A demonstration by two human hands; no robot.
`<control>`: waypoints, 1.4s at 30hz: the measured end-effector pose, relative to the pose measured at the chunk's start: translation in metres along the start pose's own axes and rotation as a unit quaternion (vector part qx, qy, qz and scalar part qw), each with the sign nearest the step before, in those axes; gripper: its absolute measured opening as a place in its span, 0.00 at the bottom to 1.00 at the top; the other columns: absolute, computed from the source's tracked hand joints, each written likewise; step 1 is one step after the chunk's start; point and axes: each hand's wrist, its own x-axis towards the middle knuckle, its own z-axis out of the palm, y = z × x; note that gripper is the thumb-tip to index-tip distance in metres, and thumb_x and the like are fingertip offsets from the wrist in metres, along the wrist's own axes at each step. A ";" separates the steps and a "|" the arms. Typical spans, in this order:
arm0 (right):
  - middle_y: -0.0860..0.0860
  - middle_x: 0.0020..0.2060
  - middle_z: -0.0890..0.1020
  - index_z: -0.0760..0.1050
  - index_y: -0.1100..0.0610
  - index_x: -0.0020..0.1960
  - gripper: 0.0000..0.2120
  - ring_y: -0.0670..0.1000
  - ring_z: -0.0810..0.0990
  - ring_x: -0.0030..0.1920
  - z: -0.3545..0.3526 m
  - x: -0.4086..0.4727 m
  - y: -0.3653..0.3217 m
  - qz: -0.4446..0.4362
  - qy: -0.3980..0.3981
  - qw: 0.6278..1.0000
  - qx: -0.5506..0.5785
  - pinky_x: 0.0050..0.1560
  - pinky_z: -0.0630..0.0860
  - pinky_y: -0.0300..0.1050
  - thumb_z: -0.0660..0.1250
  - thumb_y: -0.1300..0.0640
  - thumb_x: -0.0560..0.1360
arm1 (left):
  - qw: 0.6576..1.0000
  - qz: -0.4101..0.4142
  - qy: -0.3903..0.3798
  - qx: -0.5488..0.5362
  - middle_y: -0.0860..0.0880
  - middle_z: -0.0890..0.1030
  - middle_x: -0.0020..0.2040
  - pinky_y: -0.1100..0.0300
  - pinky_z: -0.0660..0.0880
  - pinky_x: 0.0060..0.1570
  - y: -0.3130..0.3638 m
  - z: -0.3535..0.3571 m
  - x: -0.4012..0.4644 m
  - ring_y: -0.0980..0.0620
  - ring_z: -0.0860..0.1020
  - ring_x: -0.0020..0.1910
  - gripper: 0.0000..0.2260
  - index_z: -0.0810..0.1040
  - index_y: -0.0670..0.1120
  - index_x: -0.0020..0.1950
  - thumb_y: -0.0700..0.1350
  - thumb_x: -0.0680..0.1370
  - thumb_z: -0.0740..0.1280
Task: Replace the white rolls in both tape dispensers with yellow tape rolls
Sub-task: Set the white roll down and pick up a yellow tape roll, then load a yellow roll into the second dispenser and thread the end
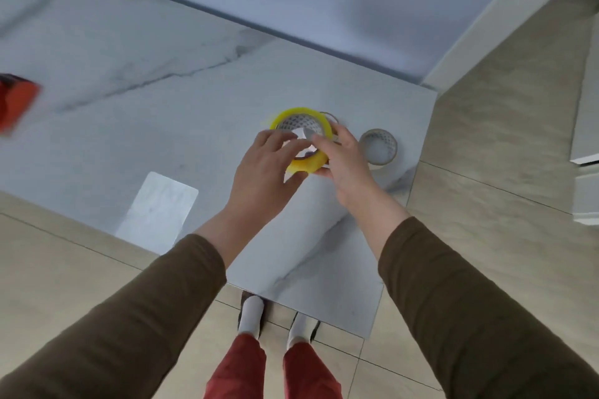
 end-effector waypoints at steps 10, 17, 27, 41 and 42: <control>0.53 0.54 0.80 0.76 0.55 0.66 0.15 0.58 0.85 0.55 0.096 -0.043 0.035 0.094 -0.113 0.988 0.044 0.56 0.83 0.56 0.61 0.64 0.81 | 0.691 -0.478 0.116 -0.530 0.48 0.79 0.64 0.51 0.72 0.70 -0.051 -0.067 -0.072 0.50 0.79 0.64 0.32 0.71 0.44 0.72 0.62 0.75 0.70; 0.59 0.59 0.83 0.77 0.55 0.66 0.15 0.55 0.86 0.50 0.186 -0.077 0.072 0.125 -0.161 0.979 0.012 0.56 0.83 0.56 0.61 0.62 0.82 | 0.591 -0.463 0.171 -0.638 0.44 0.83 0.51 0.52 0.80 0.61 -0.100 -0.113 -0.127 0.41 0.82 0.55 0.20 0.77 0.38 0.68 0.51 0.84 0.63; 0.48 0.65 0.78 0.72 0.55 0.73 0.19 0.46 0.77 0.63 0.329 -0.145 0.126 -0.030 -0.124 0.962 -0.243 0.59 0.72 0.37 0.64 0.55 0.82 | 0.608 -0.457 0.174 -0.626 0.42 0.83 0.64 0.50 0.76 0.67 -0.203 -0.182 -0.233 0.45 0.82 0.63 0.17 0.74 0.40 0.70 0.47 0.84 0.63; 0.63 0.51 0.84 0.81 0.57 0.51 0.14 0.54 0.80 0.48 0.486 -0.186 0.168 -0.075 -0.181 0.954 -0.227 0.57 0.78 0.63 0.69 0.47 0.74 | 0.676 -0.418 0.150 -0.588 0.41 0.82 0.58 0.53 0.72 0.63 -0.320 -0.264 -0.289 0.49 0.80 0.54 0.06 0.78 0.48 0.58 0.45 0.83 0.65; 0.63 0.51 0.84 0.81 0.57 0.52 0.13 0.54 0.80 0.48 0.495 -0.182 0.168 -0.071 -0.183 0.954 -0.225 0.58 0.78 0.63 0.69 0.49 0.75 | 0.677 -0.418 0.148 -0.587 0.42 0.82 0.57 0.54 0.73 0.62 -0.329 -0.269 -0.288 0.49 0.80 0.53 0.05 0.78 0.48 0.58 0.44 0.83 0.65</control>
